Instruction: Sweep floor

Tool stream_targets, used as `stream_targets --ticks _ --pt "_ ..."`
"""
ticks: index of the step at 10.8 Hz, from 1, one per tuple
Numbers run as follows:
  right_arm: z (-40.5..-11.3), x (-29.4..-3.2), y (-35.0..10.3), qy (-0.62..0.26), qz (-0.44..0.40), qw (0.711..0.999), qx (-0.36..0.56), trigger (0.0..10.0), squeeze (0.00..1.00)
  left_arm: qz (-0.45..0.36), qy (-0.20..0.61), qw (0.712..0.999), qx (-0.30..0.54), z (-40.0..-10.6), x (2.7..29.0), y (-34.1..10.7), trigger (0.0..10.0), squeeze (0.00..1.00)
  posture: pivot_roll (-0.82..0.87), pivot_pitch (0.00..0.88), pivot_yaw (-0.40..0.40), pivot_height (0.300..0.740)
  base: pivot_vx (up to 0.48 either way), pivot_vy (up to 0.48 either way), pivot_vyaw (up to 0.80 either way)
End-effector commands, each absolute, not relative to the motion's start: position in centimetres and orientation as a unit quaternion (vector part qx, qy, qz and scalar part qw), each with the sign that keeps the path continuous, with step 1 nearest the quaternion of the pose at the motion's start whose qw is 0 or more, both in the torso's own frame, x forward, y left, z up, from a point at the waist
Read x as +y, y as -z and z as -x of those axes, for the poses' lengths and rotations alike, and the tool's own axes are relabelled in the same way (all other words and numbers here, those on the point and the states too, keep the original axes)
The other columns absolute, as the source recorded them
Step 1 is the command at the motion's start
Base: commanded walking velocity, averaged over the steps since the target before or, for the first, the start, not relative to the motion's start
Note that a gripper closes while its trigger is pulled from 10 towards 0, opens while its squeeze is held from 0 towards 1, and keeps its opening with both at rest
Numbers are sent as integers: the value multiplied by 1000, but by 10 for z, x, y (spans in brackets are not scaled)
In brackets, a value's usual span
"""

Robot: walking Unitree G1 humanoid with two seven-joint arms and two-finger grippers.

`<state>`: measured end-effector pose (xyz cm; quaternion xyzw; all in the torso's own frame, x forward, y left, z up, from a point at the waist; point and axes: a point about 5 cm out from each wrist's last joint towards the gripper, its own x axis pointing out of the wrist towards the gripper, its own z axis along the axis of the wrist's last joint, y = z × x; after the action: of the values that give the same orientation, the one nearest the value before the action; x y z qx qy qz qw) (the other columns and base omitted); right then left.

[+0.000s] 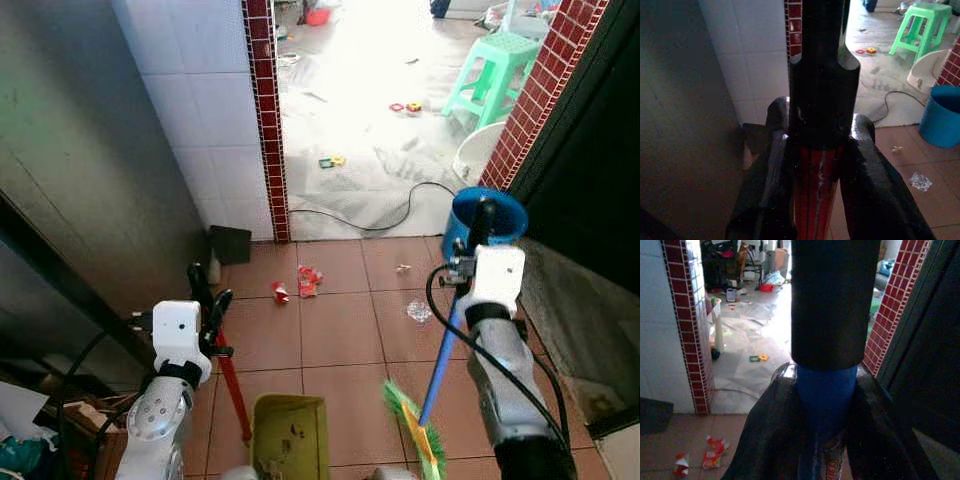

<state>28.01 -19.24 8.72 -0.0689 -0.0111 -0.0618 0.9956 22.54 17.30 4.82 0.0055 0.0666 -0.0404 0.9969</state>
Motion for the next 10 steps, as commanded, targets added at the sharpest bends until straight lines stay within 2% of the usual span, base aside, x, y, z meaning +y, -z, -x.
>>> stream_targets --ticks 1,10 --pt "-280 -195 -88 63 74 995 -16 10000 0 -22 42 997 59 -226 176 -50 10000 0 -66 0 57 740 0 0 0" --pt "-278 -196 -83 64 75 995 -10 10000 0 -26 45 997 55 -228 177 -52 10000 0 -60 0 57 740 0 0 0"
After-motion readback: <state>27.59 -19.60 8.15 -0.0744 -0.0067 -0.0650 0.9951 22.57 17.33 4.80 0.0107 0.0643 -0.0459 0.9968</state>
